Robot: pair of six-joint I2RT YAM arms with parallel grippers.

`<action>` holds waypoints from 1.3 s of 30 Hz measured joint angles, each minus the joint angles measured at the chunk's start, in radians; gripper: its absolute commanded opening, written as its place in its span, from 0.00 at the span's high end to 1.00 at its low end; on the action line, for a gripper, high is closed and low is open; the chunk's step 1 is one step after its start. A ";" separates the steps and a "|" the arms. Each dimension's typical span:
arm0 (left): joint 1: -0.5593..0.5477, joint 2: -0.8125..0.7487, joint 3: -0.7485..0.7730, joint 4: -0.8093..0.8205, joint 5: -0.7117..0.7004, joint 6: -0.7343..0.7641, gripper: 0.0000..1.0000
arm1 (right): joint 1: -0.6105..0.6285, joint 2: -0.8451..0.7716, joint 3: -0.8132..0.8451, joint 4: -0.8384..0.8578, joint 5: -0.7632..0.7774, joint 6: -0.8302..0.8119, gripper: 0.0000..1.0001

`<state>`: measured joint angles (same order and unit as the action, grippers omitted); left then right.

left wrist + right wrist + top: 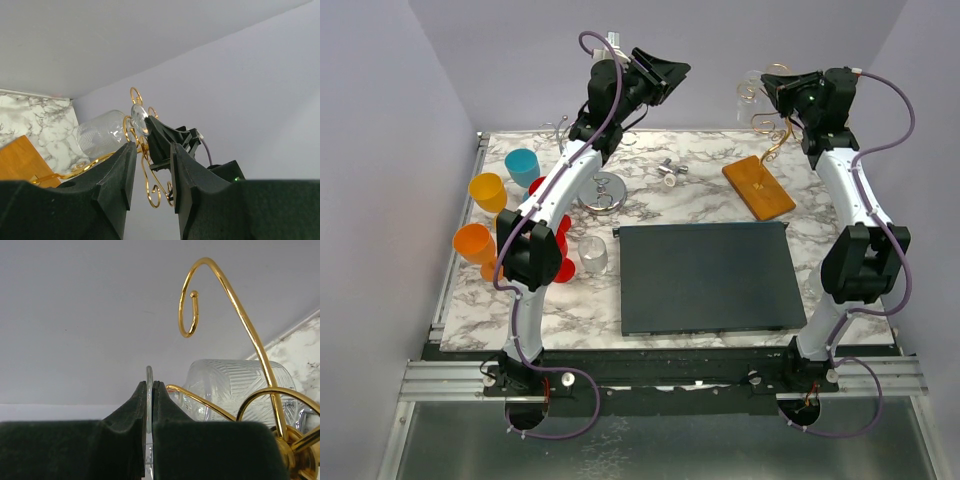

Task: Take the wine glass off the wine glass rack
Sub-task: Pick up the wine glass from the wine rack.

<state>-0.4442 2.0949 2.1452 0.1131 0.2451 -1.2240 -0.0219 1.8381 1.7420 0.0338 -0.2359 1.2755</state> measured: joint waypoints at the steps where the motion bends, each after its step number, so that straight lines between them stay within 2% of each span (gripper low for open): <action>1: 0.000 0.000 -0.001 0.002 0.001 -0.002 0.61 | -0.001 -0.004 -0.002 0.000 0.007 0.001 0.99; 13: 0.005 0.000 -0.005 0.009 0.006 -0.007 0.61 | -0.001 -0.011 -0.005 -0.001 0.034 0.007 0.99; 39: 0.005 -0.018 -0.028 0.020 0.085 -0.006 0.60 | -0.002 -0.135 -0.127 -0.024 0.040 -0.003 0.99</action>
<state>-0.4397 2.0766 2.1174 0.1333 0.3302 -1.2304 -0.0235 1.7031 1.6146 0.0097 -0.1955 1.2728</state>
